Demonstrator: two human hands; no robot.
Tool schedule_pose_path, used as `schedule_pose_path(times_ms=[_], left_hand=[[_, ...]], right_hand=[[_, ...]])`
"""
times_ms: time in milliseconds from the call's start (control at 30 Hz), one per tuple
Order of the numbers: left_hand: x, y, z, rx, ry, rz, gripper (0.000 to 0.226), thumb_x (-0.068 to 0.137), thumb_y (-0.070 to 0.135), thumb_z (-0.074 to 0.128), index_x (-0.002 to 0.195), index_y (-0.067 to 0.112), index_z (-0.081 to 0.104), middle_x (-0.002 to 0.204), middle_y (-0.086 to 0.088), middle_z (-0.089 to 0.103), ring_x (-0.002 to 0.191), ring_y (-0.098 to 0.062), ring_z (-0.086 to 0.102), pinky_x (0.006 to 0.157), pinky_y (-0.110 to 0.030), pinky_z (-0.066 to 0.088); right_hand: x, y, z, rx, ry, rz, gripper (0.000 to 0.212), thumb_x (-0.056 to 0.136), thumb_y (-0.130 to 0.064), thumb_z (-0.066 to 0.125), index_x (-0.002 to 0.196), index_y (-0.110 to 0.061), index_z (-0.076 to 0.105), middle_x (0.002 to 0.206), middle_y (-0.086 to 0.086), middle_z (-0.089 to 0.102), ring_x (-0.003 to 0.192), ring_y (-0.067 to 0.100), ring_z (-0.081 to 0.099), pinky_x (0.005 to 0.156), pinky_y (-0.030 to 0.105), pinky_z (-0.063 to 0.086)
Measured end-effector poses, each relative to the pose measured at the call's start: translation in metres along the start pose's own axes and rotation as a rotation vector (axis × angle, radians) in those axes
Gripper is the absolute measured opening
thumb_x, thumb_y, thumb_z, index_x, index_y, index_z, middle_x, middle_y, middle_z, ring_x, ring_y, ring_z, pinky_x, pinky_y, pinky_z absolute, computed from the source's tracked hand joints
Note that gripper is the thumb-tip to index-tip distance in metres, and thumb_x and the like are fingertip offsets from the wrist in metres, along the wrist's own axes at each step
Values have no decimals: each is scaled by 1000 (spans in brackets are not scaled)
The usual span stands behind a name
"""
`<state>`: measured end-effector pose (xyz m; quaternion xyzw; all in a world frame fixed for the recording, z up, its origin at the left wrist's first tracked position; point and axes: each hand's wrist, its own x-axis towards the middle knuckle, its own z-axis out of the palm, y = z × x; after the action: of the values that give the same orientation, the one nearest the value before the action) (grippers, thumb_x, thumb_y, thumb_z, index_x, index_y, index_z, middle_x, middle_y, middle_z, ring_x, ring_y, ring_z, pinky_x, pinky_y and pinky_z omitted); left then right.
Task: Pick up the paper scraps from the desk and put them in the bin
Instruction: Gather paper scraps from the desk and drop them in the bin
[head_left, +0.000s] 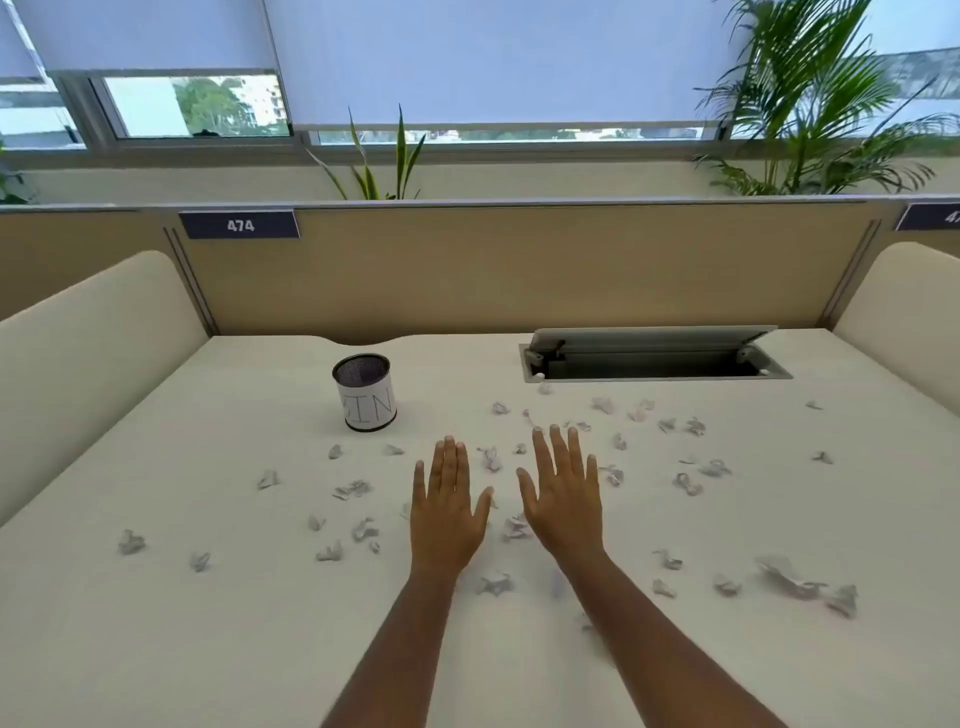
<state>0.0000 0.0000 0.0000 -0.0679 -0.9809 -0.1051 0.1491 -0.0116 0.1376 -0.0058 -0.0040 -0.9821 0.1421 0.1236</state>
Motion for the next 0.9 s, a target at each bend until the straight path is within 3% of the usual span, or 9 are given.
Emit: schedule_pose_path(times_ms=[33, 67, 133, 267, 600, 700, 800, 867, 900], left_hand=[[-2, -1, 2, -11, 19, 5, 77, 97, 43, -1, 132, -6, 46, 136, -18, 53, 129, -24, 50, 118, -28, -1], [-2, -2, 3, -11, 29, -6, 68, 99, 40, 11, 125, -4, 56, 131, -19, 58, 121, -29, 57, 117, -30, 15], [-8, -7, 20, -50, -16, -22, 55, 97, 36, 36, 136, -2, 43, 144, -21, 42, 133, -33, 44, 114, -41, 30], [-12, -16, 41, -85, -206, -95, 61, 99, 36, 29, 149, 7, 9, 159, -11, 9, 148, -21, 8, 121, -34, 10], [-14, -20, 51, -110, -201, -110, 59, 99, 39, 26, 149, 9, 13, 159, -10, 9, 148, -18, 8, 121, -33, 5], [-17, -20, 55, -108, -198, -107, 61, 98, 40, 26, 149, 9, 11, 160, -8, 8, 148, -17, 6, 121, -33, 3], [-18, -19, 53, -120, -167, -116, 61, 95, 36, 42, 144, 4, 28, 155, -15, 25, 144, -25, 24, 119, -40, 16], [-18, -17, 46, -105, -100, -81, 57, 75, 35, 72, 120, 1, 61, 129, -17, 61, 119, -28, 59, 97, -46, 48], [-18, -16, 42, -82, -114, -62, 56, 66, 37, 80, 108, 2, 70, 117, -14, 69, 107, -25, 67, 85, -43, 55]], right_hand=[[-3, 0, 5, 2, -7, 15, 70, 85, -57, -11, 145, -25, 2, 158, 4, 0, 145, 26, -5, 118, 43, -4], [-4, 0, 11, 9, 3, 11, 59, 93, -52, 5, 145, -24, 3, 158, 5, 1, 145, 26, -4, 119, 44, -1], [-12, 2, 23, 12, -31, 36, 57, 97, -45, 24, 146, -23, 4, 158, 6, 3, 146, 26, -3, 120, 44, 4], [-24, -3, 34, 55, -70, 48, 55, 97, -41, 31, 145, -20, 14, 157, 9, 14, 146, 26, 7, 118, 43, 16], [-35, -6, 46, 60, -94, 111, 50, 97, -35, 36, 143, -17, 26, 151, 12, 31, 141, 26, 26, 116, 40, 19], [-34, -10, 43, 69, -6, 114, 41, 90, -25, 52, 126, -7, 52, 131, 22, 55, 124, 37, 50, 104, 49, 40], [-35, -13, 43, 31, 47, 94, 34, 77, -24, 58, 100, -2, 69, 102, 23, 71, 96, 40, 68, 80, 52, 55], [-34, -14, 42, 35, 52, 102, 29, 74, -17, 70, 98, -1, 69, 102, 24, 71, 96, 40, 67, 80, 52, 55], [-34, -13, 42, 37, 56, 105, 30, 71, -15, 75, 97, 0, 69, 102, 24, 71, 95, 41, 67, 80, 52, 55]])
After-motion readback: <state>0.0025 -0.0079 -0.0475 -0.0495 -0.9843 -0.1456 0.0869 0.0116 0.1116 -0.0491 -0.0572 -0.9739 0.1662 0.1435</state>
